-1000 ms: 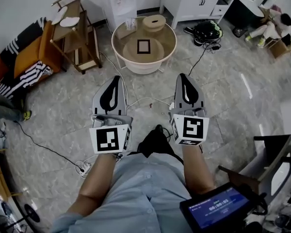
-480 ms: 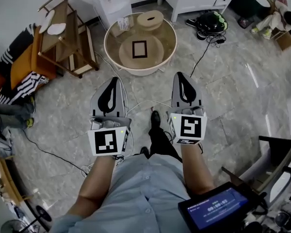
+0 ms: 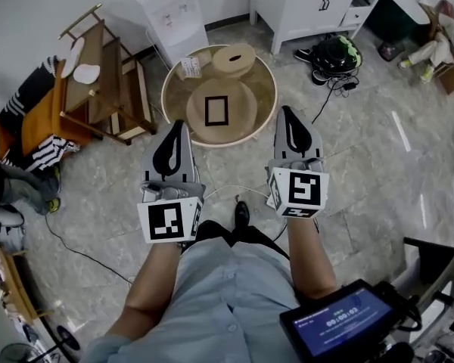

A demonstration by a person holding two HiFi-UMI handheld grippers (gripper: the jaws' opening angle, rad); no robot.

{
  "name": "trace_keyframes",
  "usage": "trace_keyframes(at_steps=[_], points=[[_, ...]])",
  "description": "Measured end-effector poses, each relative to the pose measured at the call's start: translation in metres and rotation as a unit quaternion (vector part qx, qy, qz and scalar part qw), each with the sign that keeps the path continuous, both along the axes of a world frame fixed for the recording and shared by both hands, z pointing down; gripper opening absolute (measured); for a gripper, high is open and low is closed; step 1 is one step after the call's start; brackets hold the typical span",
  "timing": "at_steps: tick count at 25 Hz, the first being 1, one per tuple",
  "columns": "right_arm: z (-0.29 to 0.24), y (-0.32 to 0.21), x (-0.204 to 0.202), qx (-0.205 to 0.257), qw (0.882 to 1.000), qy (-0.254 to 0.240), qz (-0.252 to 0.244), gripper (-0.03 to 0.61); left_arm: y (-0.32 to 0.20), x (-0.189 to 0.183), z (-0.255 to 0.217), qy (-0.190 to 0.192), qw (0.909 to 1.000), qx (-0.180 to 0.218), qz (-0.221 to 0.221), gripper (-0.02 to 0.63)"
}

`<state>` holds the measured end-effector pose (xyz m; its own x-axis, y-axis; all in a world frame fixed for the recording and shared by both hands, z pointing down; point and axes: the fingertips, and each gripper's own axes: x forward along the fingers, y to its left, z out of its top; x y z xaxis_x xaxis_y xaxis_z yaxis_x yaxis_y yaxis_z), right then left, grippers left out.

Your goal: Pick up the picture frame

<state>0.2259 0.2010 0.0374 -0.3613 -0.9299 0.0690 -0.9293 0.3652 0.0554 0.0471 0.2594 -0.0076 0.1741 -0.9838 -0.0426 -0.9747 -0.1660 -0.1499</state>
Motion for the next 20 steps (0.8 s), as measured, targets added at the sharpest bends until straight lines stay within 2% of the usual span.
trace_keyframes(at_steps=[12, 20], points=[[-0.021, -0.078, -0.023, 0.027, 0.999, 0.003, -0.030, 0.014, -0.060, -0.028, -0.019, -0.008, 0.9989, 0.027, -0.039, 0.011], [-0.001, -0.123, -0.045, 0.009, 0.999, 0.014, -0.028, 0.014, -0.111, -0.053, 0.007, 0.002, 0.9993, 0.005, -0.037, 0.011]])
